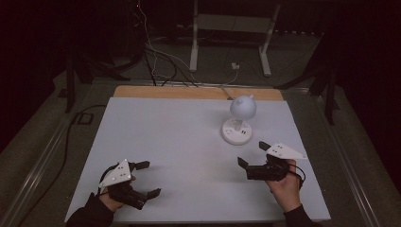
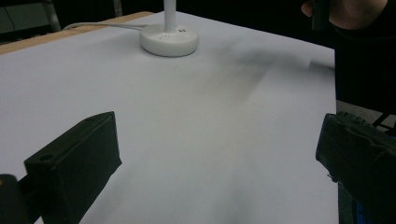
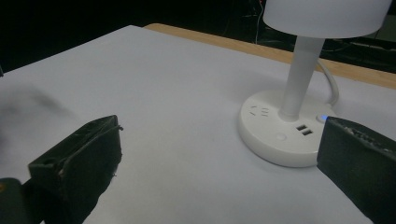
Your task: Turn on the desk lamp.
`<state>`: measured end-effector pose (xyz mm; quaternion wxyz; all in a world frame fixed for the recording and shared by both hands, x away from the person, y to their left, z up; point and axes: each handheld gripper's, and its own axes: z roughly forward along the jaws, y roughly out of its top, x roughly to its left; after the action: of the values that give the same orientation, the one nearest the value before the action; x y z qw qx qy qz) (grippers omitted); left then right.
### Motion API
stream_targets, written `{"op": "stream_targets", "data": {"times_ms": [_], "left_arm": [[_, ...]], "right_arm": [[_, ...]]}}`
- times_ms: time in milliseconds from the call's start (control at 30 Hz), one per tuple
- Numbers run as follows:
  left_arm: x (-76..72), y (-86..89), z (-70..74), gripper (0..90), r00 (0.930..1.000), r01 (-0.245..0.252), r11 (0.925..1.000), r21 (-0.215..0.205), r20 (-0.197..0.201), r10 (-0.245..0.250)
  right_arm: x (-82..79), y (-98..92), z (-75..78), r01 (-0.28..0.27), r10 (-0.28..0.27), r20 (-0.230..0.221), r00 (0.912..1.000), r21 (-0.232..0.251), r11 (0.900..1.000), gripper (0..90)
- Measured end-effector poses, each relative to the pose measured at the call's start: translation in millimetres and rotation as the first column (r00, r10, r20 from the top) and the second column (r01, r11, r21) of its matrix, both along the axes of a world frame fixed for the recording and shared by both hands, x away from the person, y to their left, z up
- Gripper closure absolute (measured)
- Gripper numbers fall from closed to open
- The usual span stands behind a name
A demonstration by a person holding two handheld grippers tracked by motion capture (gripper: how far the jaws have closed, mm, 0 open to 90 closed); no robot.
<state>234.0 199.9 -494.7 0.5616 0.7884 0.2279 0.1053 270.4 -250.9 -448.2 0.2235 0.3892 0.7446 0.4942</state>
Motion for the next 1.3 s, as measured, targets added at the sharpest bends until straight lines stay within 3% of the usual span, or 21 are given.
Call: {"op": "stream_targets", "data": {"times_ms": [500,767,867,900,1133,1167,1300], "left_arm": [[0.3,0.2,-0.1,0.2,1.0000,0.001,1.0000,-0.001,-0.002,-0.001],[0.1,0.3,0.0,0.2,1.0000,0.001,1.0000,0.000,-0.002,-0.001],[0.3,0.4,0.0,0.2,1.0000,0.001,1.0000,-0.002,-0.003,-0.001],[0.3,0.5,0.0,0.2,1.0000,0.001,1.0000,-0.002,-0.004,-0.001],[0.1,0.6,0.1,0.2,1.0000,0.003,1.0000,-0.002,-0.005,-0.003],[0.1,0.5,0.1,0.2,1.0000,0.003,1.0000,-0.003,-0.005,-0.003],[0.2,0.5,0.1,0.3,1.0000,0.003,1.0000,-0.002,-0.006,-0.003]], "right_arm": [[15.6,8.6,-2.9,0.004,-0.004,-0.001,1.0000,-0.002,1.000,0.0],[27.3,17.7,-11.6,0.012,-0.013,-0.031,0.9994,-0.034,0.999,0.0],[31.8,22.4,-13.3,0.031,-0.033,-0.022,0.9992,-0.050,0.998,0.0],[35.3,26.3,-14.9,0.064,-0.065,-0.018,0.9977,-0.049,0.997,0.0],[45.0,31.6,-19.3,0.086,-0.087,-0.046,0.9951,-0.041,0.995,0.0],[48.3,31.7,-19.4,0.095,-0.096,-0.061,0.9935,-0.022,0.995,0.0],[53.2,32.5,-20.7,0.105,-0.106,-0.051,0.9931,-0.020,0.994,0.2]]}}
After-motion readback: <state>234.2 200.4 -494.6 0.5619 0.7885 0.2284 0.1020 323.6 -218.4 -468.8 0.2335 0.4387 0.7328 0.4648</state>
